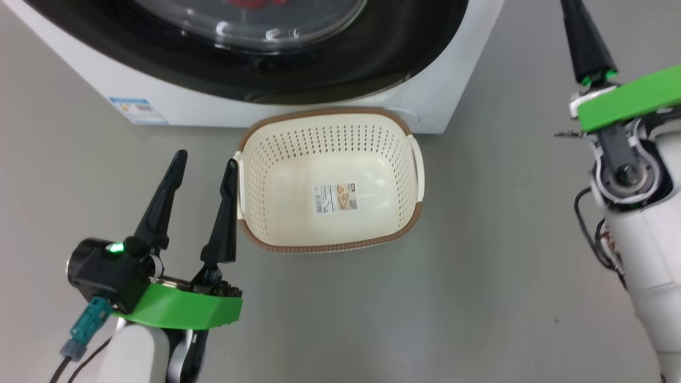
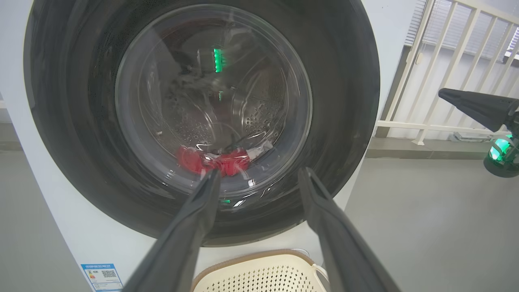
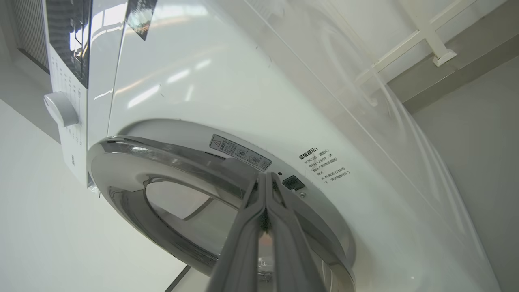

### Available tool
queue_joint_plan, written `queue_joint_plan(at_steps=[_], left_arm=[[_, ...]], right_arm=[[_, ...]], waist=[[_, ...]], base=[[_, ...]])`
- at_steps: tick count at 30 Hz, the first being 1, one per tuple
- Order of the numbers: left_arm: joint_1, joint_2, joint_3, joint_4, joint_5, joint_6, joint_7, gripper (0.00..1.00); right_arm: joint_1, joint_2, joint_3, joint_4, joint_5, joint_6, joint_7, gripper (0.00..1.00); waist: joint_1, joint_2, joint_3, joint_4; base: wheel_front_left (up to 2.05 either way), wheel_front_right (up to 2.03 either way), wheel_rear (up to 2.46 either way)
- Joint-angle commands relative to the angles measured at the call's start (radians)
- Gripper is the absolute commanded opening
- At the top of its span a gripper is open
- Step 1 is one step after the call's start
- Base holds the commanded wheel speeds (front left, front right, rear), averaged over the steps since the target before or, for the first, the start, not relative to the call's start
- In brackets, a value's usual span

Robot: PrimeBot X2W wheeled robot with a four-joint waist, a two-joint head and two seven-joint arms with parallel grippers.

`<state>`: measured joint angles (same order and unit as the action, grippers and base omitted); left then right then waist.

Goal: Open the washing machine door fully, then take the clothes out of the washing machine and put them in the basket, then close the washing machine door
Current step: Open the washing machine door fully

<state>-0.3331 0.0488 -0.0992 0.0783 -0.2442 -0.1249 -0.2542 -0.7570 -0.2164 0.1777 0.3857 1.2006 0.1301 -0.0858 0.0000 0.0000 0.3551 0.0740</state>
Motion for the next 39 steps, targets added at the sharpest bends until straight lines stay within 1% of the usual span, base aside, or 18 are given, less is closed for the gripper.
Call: queue_joint_plan(at_steps=[1,5,9,16,21,29,39], left_arm=[[-0.022,0.022,0.029,-0.035,0.023,-0.006,-0.008,1.0],[-0.034,0.019,0.027,-0.058,0.04,-0.006,-0.008,1.0],[-0.045,0.016,0.024,-0.07,0.042,-0.006,-0.008,1.0],[-0.061,0.01,0.019,-0.081,0.042,-0.006,-0.008,1.0],[-0.072,0.008,0.019,-0.086,0.042,-0.006,-0.008,1.0],[-0.082,0.005,0.015,-0.085,0.041,-0.006,-0.008,1.0],[-0.093,0.004,0.017,-0.072,0.043,-0.006,-0.008,1.0]], right_arm=[[-0.035,-0.008,0.016,-0.031,0.04,0.001,0.024,0.0],[-0.097,-0.037,0.021,-0.034,0.123,0.001,0.096,0.0],[-0.157,-0.063,0.034,-0.035,0.171,0.001,0.154,0.0],[-0.228,-0.083,0.041,-0.05,0.279,0.001,0.263,0.0],[-0.268,-0.096,0.029,-0.039,0.329,0.001,0.31,0.0],[-0.31,-0.115,0.026,-0.006,0.359,0.001,0.364,0.0],[-0.364,-0.135,0.063,0.031,0.344,0.001,0.426,0.0]], waist=[[0.0,0.0,0.055,0.028],[0.0,0.0,0.094,0.041],[0.0,0.0,0.128,0.056],[0.0,0.0,0.181,0.08],[0.0,0.0,0.212,0.091],[0.0,0.0,0.241,0.101],[0.0,0.0,0.258,0.11]], base=[[0.0,0.0,0.0],[0.0,0.0,0.0],[0.0,0.0,0.0],[0.0,0.0,0.0],[0.0,0.0,0.0],[0.0,0.0,0.0],[0.0,0.0,0.0]])
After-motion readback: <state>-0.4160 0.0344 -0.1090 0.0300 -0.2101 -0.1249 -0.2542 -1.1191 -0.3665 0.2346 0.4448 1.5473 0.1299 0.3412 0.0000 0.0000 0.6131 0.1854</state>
